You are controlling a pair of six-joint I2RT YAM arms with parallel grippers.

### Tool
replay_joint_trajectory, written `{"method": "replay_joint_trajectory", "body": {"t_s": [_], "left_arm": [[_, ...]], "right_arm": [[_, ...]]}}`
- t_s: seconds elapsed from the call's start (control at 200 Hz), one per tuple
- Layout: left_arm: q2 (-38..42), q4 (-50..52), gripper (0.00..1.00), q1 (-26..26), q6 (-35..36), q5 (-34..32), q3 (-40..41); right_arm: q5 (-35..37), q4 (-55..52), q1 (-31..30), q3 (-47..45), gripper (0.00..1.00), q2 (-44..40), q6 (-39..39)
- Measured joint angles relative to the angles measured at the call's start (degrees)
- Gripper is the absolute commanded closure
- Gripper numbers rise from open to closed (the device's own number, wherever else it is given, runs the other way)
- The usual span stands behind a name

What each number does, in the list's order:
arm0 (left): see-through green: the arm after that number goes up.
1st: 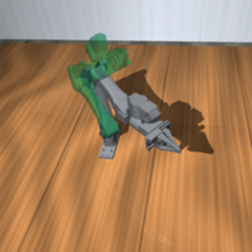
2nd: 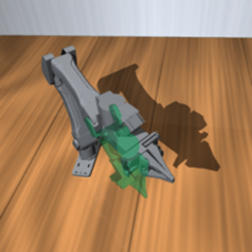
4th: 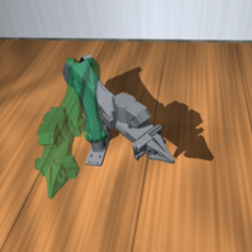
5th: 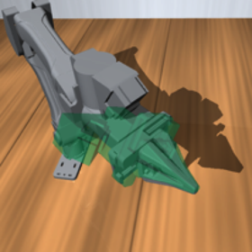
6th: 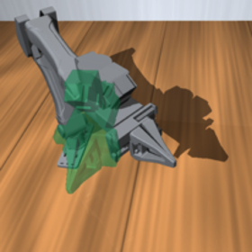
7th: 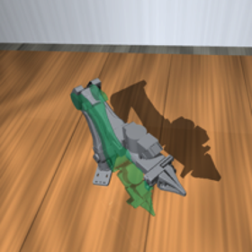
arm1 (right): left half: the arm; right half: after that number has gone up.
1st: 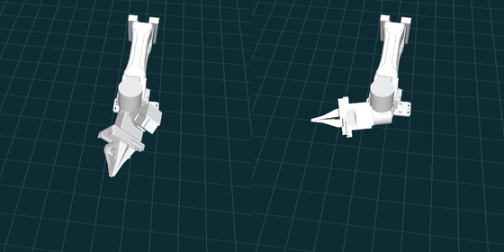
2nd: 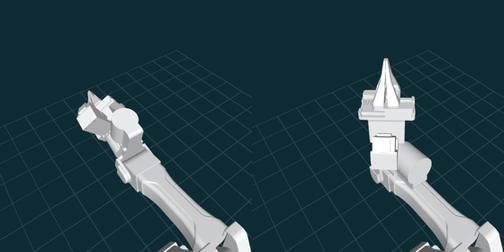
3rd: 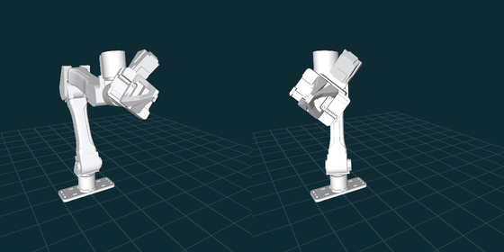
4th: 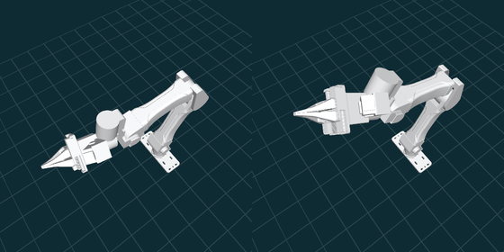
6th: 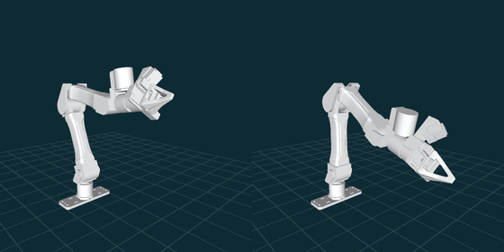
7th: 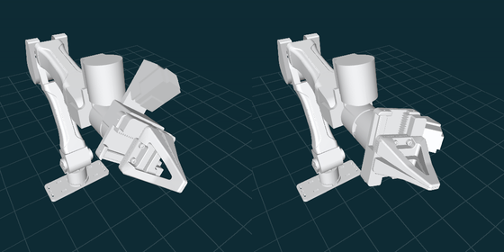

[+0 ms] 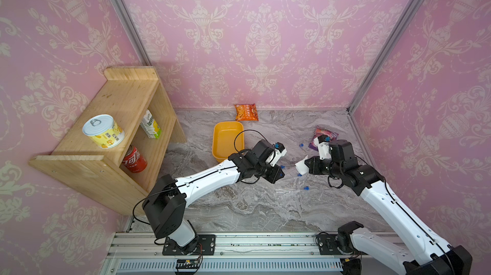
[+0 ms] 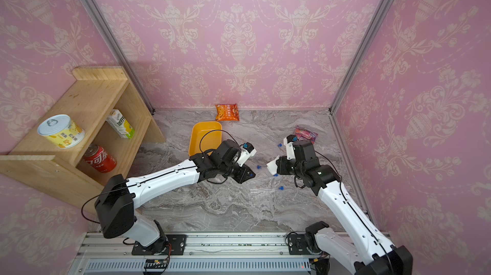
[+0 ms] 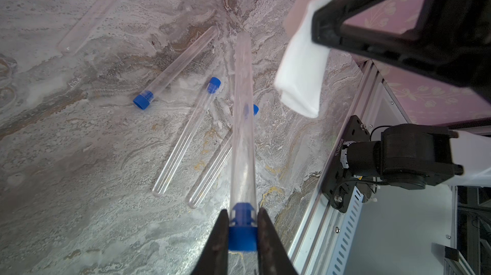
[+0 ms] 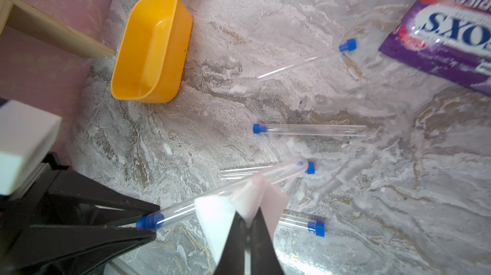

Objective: Wipe the exteriors of test tubes
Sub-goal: Wipe the dirt from the test tube.

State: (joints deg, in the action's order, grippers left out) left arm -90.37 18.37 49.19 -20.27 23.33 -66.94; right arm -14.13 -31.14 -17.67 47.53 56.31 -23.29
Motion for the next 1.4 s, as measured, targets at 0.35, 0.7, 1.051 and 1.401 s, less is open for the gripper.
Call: {"method": "replay_joint_trajectory", "body": {"t_s": [0.35, 0.7, 1.051, 1.401], "left_arm": [[0.0, -8.26, 0.8, -7.04, -5.75, 8.52, 5.57], [2.73, -23.43, 0.8, -13.07, -16.81, 15.52, 19.12], [4.0, -39.74, 0.8, -15.39, -25.94, 19.98, 28.76], [0.68, -48.78, 0.8, -16.15, -29.92, 21.88, 29.62]], "right_arm": [[-10.32, 2.99, 0.31, 0.59, 1.0, 2.91, -3.93], [-15.78, 4.57, 0.35, 4.87, 1.0, 12.63, -6.19], [-19.3, 5.18, -1.68, 9.55, 1.0, 21.97, -6.8], [-16.61, -0.57, -6.71, 16.41, 1.0, 27.04, -4.31]]}}
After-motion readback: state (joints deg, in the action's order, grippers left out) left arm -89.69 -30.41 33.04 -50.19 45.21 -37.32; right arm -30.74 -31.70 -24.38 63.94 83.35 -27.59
